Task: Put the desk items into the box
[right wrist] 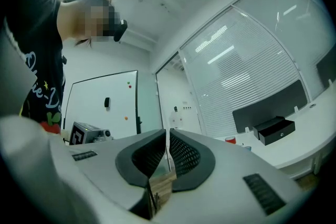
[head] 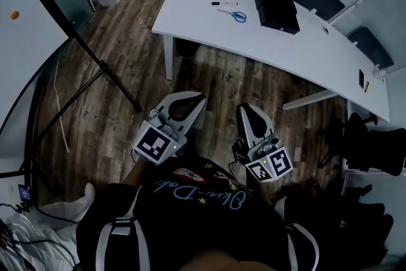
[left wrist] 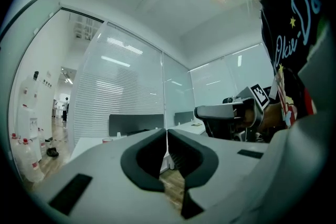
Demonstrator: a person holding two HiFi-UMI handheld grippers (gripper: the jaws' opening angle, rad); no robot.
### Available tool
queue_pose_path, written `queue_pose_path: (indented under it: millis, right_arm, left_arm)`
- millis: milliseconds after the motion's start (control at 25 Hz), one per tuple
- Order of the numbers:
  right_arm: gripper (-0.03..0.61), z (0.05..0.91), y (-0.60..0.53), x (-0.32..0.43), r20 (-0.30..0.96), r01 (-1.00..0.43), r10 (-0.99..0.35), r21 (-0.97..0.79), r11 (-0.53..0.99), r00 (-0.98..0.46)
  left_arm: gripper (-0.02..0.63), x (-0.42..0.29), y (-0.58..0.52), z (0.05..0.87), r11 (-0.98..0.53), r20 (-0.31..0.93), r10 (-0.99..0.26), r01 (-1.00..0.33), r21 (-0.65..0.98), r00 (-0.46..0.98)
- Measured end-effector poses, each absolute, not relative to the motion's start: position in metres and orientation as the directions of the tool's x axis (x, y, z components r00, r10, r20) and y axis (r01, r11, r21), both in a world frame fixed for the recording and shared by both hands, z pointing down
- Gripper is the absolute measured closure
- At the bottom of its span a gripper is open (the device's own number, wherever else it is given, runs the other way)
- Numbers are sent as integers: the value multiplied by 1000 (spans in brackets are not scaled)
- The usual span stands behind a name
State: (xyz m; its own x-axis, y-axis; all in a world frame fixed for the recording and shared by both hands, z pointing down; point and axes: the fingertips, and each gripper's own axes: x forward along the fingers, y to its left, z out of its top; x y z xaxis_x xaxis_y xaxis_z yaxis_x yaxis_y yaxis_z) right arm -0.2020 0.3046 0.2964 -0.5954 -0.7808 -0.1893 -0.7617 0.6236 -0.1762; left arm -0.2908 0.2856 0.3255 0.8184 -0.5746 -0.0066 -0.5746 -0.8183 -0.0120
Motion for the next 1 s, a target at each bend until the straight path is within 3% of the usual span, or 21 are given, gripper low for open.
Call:
queue_pose_path:
  millis: [440,720,1000]
  right_arm:
    - [541,300,283,-250,-159,-799,-818,-176,575,-553]
    - [541,309,276,-221,-145,-843,-864,-192,503,-483]
    - [548,305,227,-192,-189,-820,-844,-205,534,-502]
  left_arm:
    - [603,-342,254,330,-842,-6,-540,-540,8,842]
    - [603,-323,235,338,-867,-3,-498,-498,-4,867]
    - [603,-308,202,333,-847,31,-531,-530,-42,847]
